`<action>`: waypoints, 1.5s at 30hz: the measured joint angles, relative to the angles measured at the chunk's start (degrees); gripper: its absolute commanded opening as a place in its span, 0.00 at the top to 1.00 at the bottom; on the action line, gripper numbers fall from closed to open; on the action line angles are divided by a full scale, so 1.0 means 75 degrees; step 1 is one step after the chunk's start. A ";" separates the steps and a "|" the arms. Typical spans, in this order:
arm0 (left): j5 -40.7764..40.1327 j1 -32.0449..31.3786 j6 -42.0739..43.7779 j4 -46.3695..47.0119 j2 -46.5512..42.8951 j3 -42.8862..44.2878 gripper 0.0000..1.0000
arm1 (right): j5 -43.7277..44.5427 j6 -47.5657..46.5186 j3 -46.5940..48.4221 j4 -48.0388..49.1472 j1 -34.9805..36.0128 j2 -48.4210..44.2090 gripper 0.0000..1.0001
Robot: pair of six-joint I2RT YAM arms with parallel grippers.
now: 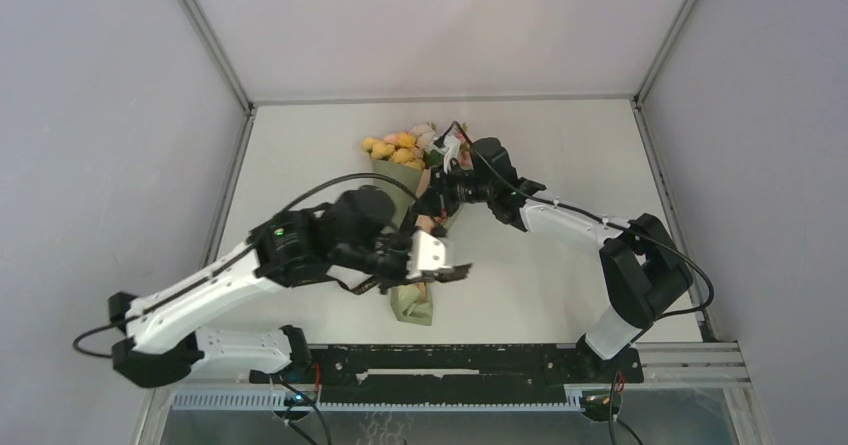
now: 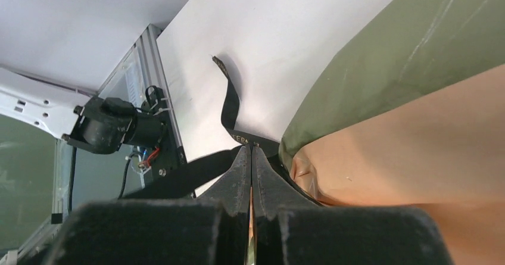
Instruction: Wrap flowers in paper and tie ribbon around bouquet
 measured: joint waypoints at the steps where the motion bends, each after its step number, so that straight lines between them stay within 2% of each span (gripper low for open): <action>1: 0.0006 -0.0286 0.0178 0.0073 0.0289 0.0265 1.00 | -0.0006 0.0102 0.0000 -0.0003 -0.0055 0.0009 1.00; 5: 0.0119 -0.1058 0.0886 0.0309 0.1585 0.0790 1.00 | -0.0023 0.0169 0.0000 -0.0012 -0.0140 0.0009 1.00; 10: 0.0379 -0.1451 0.1434 0.0656 0.2617 0.0813 1.00 | -0.0076 0.0166 0.0000 -0.0038 -0.0189 0.0009 1.00; 15: 0.0361 -0.1486 0.1545 0.2092 0.2961 0.0516 0.99 | -0.0169 0.0146 0.0000 -0.0085 -0.0213 0.0009 1.00; 16: 0.0338 -0.1486 0.1542 0.2372 0.2984 0.0417 0.91 | -0.0181 0.0140 0.0000 -0.0099 -0.0219 0.0006 1.00; 19: 0.0122 -0.1486 0.1673 0.3296 0.3040 -0.0143 0.47 | -0.0198 0.0096 0.0000 -0.0216 -0.0242 0.0003 1.00; 21: -0.0099 -0.1486 0.1912 0.3587 0.3042 -0.0501 0.34 | -0.0195 0.0058 0.0000 -0.0303 -0.0248 -0.0006 1.00; 23: -0.0303 -0.1486 0.2157 0.3631 0.3040 -0.0746 0.30 | -0.0198 0.0009 0.0000 -0.0425 -0.0248 -0.0041 1.00; 26: -0.0592 -0.1483 0.2433 0.3485 0.2926 -0.0822 0.27 | -0.0201 -0.0055 0.0000 -0.0510 -0.0248 -0.0093 1.00; 28: -0.0816 -0.1480 0.2521 0.3316 0.2655 -0.0822 0.29 | -0.0201 -0.0058 0.0000 -0.0527 -0.0248 -0.0140 1.00; 30: -0.1049 -0.1437 0.2515 0.3124 0.2279 -0.0825 0.36 | -0.0189 -0.0055 0.0000 -0.0542 -0.0248 -0.0204 1.00; 32: -0.1166 -0.1274 0.2250 0.3057 0.1644 -0.0953 0.48 | -0.0134 -0.0055 0.0000 -0.0600 -0.0227 -0.0300 1.00; 34: -0.1122 -0.0752 0.1696 0.3112 0.0769 -0.1285 0.58 | -0.0035 -0.0052 0.0000 -0.0697 -0.0169 -0.0396 1.00; 37: -0.1177 0.0583 0.0600 0.3520 -0.0667 -0.2072 0.62 | 0.0192 -0.0026 0.0000 -0.0874 -0.0061 -0.0562 1.00; 39: -0.1195 0.1399 0.0044 0.3829 -0.1419 -0.2771 0.59 | 0.0297 0.0012 0.0000 -0.0950 -0.0006 -0.0635 1.00; 41: -0.1096 0.1950 -0.0353 0.4159 -0.2057 -0.3637 0.49 | 0.0446 0.0082 0.0000 -0.1020 0.0085 -0.0711 1.00; 45: -0.0755 0.2745 -0.0997 0.4928 -0.2031 -0.5082 0.39 | 0.0627 0.0117 0.0000 -0.1075 0.0388 -0.0796 1.00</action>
